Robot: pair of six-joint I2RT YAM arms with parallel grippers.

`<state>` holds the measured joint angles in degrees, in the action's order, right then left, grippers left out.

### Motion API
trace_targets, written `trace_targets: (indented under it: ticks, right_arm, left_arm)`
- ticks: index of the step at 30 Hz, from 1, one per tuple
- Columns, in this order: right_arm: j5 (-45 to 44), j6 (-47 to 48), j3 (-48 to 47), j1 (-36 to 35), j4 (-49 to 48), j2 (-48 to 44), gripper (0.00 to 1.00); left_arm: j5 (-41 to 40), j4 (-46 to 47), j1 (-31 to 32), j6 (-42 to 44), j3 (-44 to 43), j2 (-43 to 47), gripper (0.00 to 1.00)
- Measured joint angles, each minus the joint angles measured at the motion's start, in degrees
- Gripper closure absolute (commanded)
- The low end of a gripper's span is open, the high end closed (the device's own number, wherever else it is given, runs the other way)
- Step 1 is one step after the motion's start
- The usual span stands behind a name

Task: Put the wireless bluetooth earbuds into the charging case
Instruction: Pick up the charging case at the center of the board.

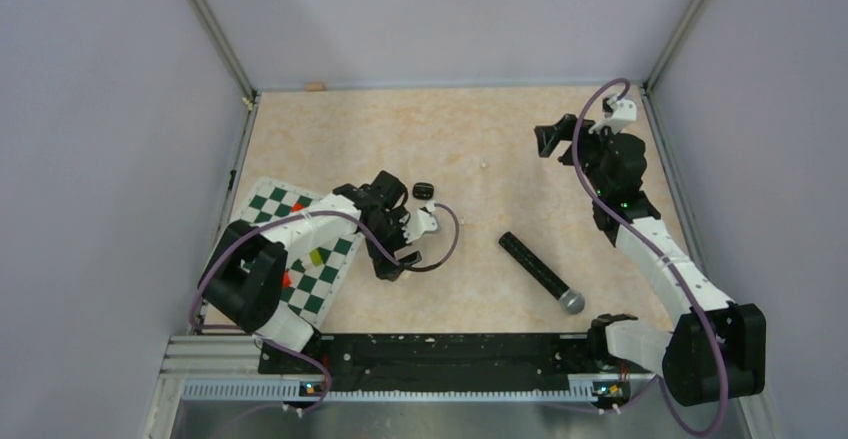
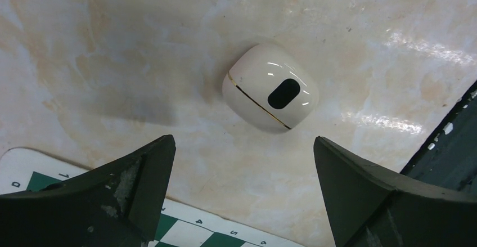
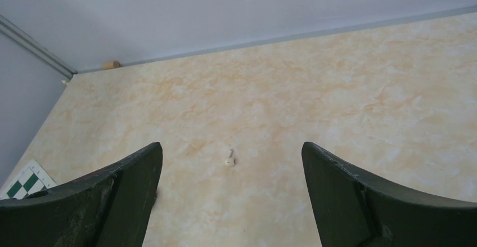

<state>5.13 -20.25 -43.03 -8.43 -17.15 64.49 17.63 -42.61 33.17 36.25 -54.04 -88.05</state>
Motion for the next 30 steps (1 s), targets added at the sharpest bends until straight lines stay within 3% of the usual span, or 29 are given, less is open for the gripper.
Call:
trace_targets:
  ticks: [17,30]
  right_arm:
    - [0.55,-0.44,0.0,0.0,0.04,-1.05,0.08]
    - [0.24,-0.42,0.02,0.0,0.04,-1.36,0.08]
  left_arm:
    - [-14.14,8.0,2.84,-3.13,0.81,-3.48,0.01]
    - [-15.56,10.97,3.37,-5.14,-5.22,-9.05,0.01]
